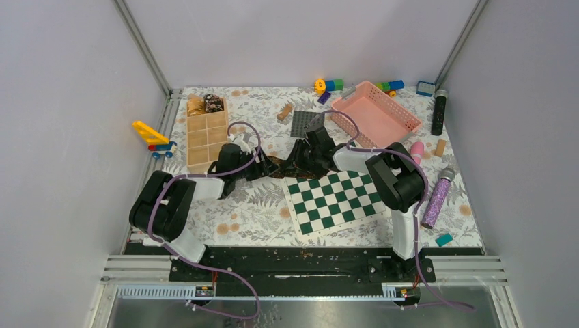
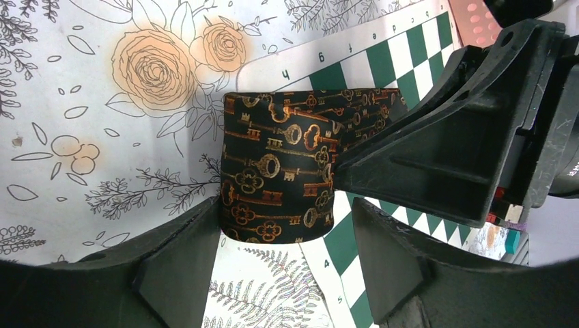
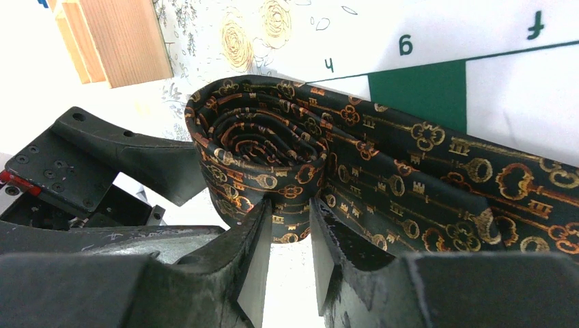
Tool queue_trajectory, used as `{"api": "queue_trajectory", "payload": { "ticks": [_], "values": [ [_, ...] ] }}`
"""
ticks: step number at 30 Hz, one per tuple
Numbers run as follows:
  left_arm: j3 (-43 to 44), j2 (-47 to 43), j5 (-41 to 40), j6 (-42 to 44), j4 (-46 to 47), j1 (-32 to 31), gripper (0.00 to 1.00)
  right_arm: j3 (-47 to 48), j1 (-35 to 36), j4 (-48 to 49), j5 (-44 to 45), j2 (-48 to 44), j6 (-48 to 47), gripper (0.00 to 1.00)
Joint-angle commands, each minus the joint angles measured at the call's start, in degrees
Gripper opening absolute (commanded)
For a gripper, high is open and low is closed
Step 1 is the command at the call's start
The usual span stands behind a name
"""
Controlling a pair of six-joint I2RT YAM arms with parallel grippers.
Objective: Roll the ties
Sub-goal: Roll the tie at the center of the board.
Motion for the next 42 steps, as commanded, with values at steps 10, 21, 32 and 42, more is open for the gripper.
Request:
{"api": "queue_trajectory", "payload": {
  "ticks": [10, 21, 32, 42],
  "values": [
    [0.31, 3.54, 2.5, -0.5, 6.56, 0.68, 0.69, 2.08, 0.89, -0.44, 0.61, 1.07, 0.01, 0.34],
    [-0.78, 3.51, 4.03, -0.42, 8.35, 0.74, 0.47, 2.31, 0.83, -0.77, 0.6, 0.71, -0.03, 0.35],
    [3.43, 0.7, -0.61, 1.22, -2.01, 0.59, 0.47, -0.05, -0.4, -4.19, 2.95, -9.85, -4.72, 0.43],
    [10.94, -1.95, -11.65, 6.84, -16.36, -3.69, 0.46, -10.31, -5.85, -7.92, 6.48, -25.8, -8.66, 0.46]
  ]
}}
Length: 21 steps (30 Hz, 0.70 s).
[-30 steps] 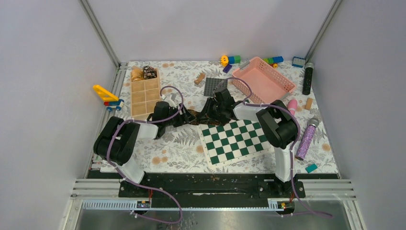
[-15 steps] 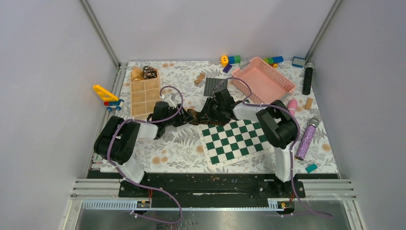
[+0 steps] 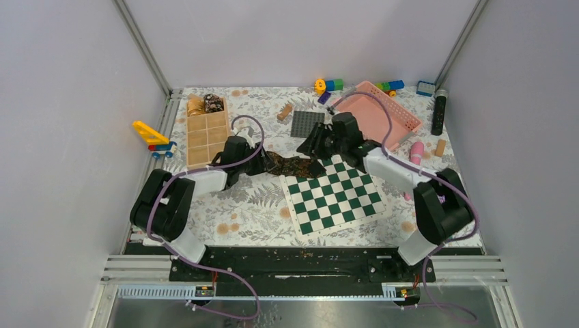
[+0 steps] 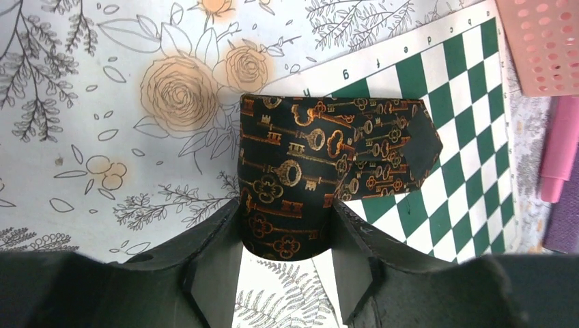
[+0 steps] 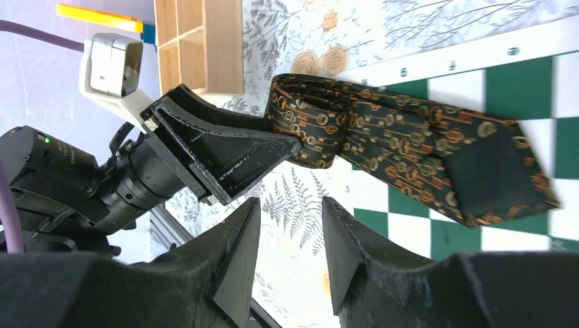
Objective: Roll the ties
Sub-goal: Roll the tie at the center of the board.
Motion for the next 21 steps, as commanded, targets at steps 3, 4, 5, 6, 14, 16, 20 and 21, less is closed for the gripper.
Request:
{"api": "queue_trajectory", "payload": {
  "ticks": [3, 4, 5, 6, 14, 16, 20, 21],
  "values": [
    [7.12, -1.75, -11.65, 5.76, -9.58, -5.08, 0.46, -6.68, -3.65, -2.32, 2.4, -7.23, -2.33, 0.46],
    [7.95, -1.45, -13.18, 6.02, -10.9, -5.81, 0.46, -7.38, -4.07, -2.31, 2.51, -7.95, -2.43, 0.46],
    [8.89, -1.13, -14.41, 6.42, -12.0, -6.46, 0.45, -8.11, -4.41, -2.3, 2.55, -8.72, -2.52, 0.46],
    [9.73, -0.86, -16.7, 6.84, -13.19, -7.09, 0.45, -8.74, -4.7, -2.28, 2.58, -9.34, -2.55, 0.46],
    [17.84, 2.28, -30.55, 9.06, -23.61, -10.82, 0.42, -12.14, -6.4, -3.49, 3.6, -14.91, -3.01, 0.47],
    [19.26, 3.29, -32.84, 9.57, -24.92, -11.47, 0.42, -12.68, -6.63, -4.11, 4.12, -16.45, -3.31, 0.47],
    [22.52, 5.93, -37.89, 10.42, -27.81, -12.88, 0.42, -13.24, -6.98, -6.51, 4.51, -19.38, -3.77, 0.48],
    [23.32, 6.7, -39.16, 10.62, -28.47, -13.18, 0.42, -13.3, -7.07, -6.83, 4.53, -19.85, -3.9, 0.48]
  ]
}}
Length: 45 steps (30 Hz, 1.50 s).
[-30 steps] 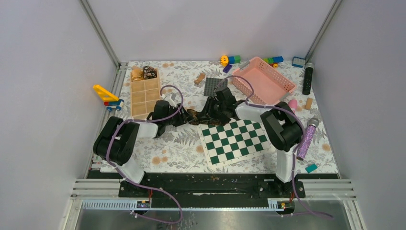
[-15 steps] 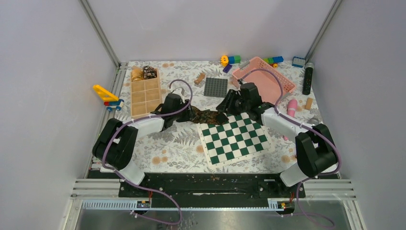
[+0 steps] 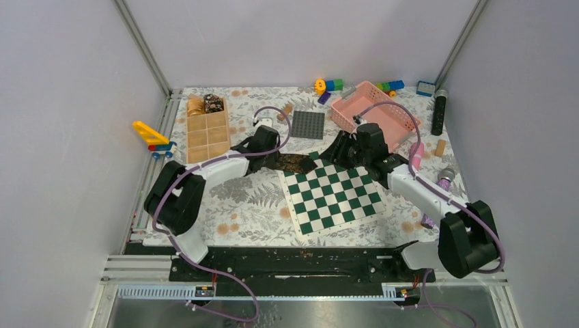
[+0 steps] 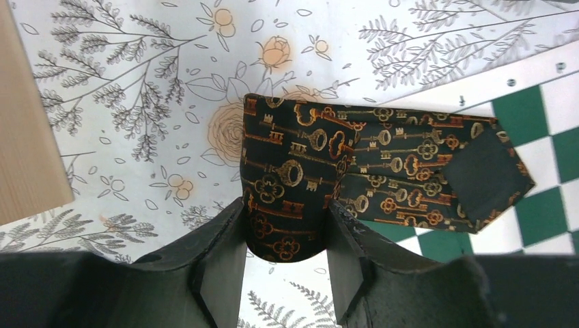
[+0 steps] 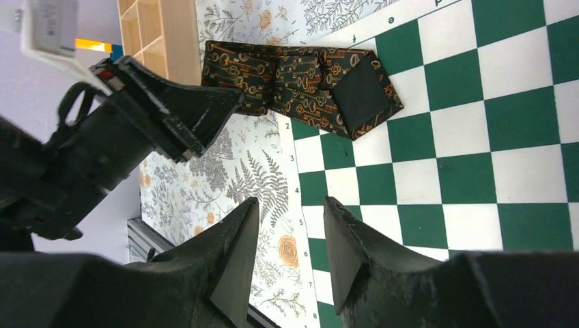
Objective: Roll the ties
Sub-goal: Roll the tie at the center of the board.
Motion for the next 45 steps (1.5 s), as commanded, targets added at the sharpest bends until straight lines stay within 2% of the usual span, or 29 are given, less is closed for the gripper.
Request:
{"api": "queue_trajectory", "payload": {
  "ticks": [1, 9, 16, 23, 28, 36, 45],
  "values": [
    [5.22, 2.95, -9.66, 2.16, -4.24, -1.46, 0.42, -0.7, -0.71, -2.77, 1.53, -3.94, -1.69, 0.48],
    [11.79, 8.45, -19.88, 3.11, -10.5, -4.45, 0.42, -2.54, -1.28, -4.82, 3.16, -9.12, -2.15, 0.48],
    [15.78, 11.36, -25.67, 3.71, -13.91, -7.45, 0.41, -3.74, -1.98, -6.8, 4.46, -13.62, -1.85, 0.49],
    [21.32, 16.01, -31.61, 3.87, -18.77, -10.22, 0.38, -3.83, -2.29, -11.91, 11.49, -24.57, -1.89, 0.51],
    [25.17, 19.67, -34.05, 3.79, -22.32, -11.81, 0.38, -1.72, -2.32, -17.64, 16.8, -31.61, -4.41, 0.54],
    [30.39, 24.79, -36.03, 2.78, -27.37, -13.55, 0.38, -0.59, -2.43, -22.4, 20.1, -36.26, -6.27, 0.57],
    [32.81, 25.85, -33.43, 2.13, -30.33, -15.64, 0.54, -2.1, -2.35, -22.96, 20.23, -36.81, -5.81, 0.6]
  ]
}}
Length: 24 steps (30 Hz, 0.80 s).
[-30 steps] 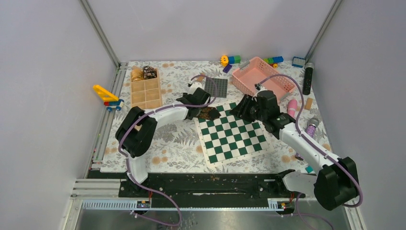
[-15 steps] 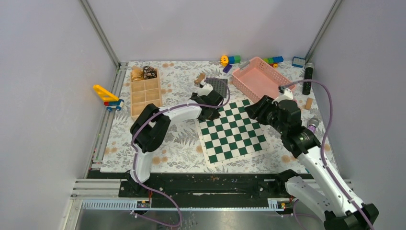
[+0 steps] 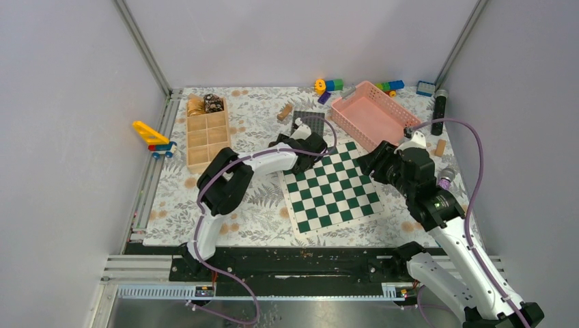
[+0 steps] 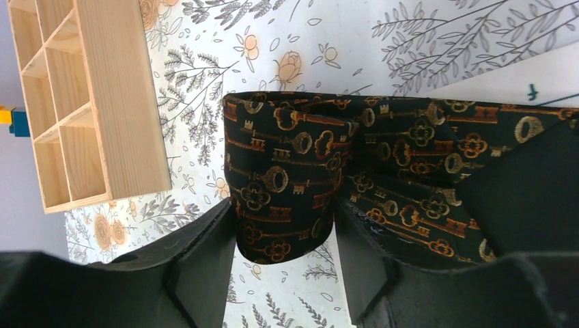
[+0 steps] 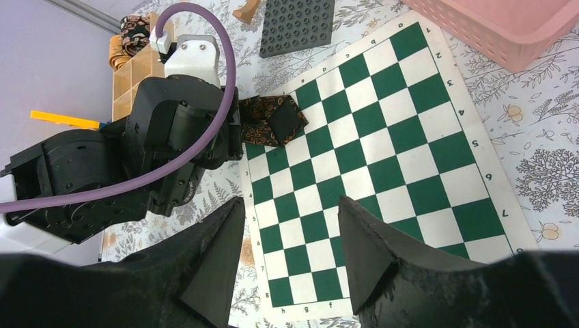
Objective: Roll the ties
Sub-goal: Roll the tie at the center of the board.
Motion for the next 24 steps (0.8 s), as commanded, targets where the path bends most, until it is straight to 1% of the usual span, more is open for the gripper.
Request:
{"api": "queue_trajectory", "payload": {
  "ticks": [1, 12, 20, 24],
  "values": [
    [3.62, 1.44, 1.19, -0.59, -2.1, -1.33, 0.56, 0.48, -0.24, -0.18, 1.81, -0.86, -0.51, 0.6],
    [6.37, 2.37, 5.47, -1.8, -3.63, -2.98, 0.59, -0.24, -0.24, -0.98, 2.06, -1.91, -0.6, 0.62],
    [7.03, 2.19, 8.78, -3.24, -3.4, -3.07, 0.61, -0.43, -0.24, -1.22, 2.14, -2.29, -0.41, 0.62],
    [6.58, 1.57, 11.66, -4.02, -2.06, -3.01, 0.61, 0.46, -0.2, -2.01, 2.57, -2.66, -0.16, 0.62]
  ]
}}
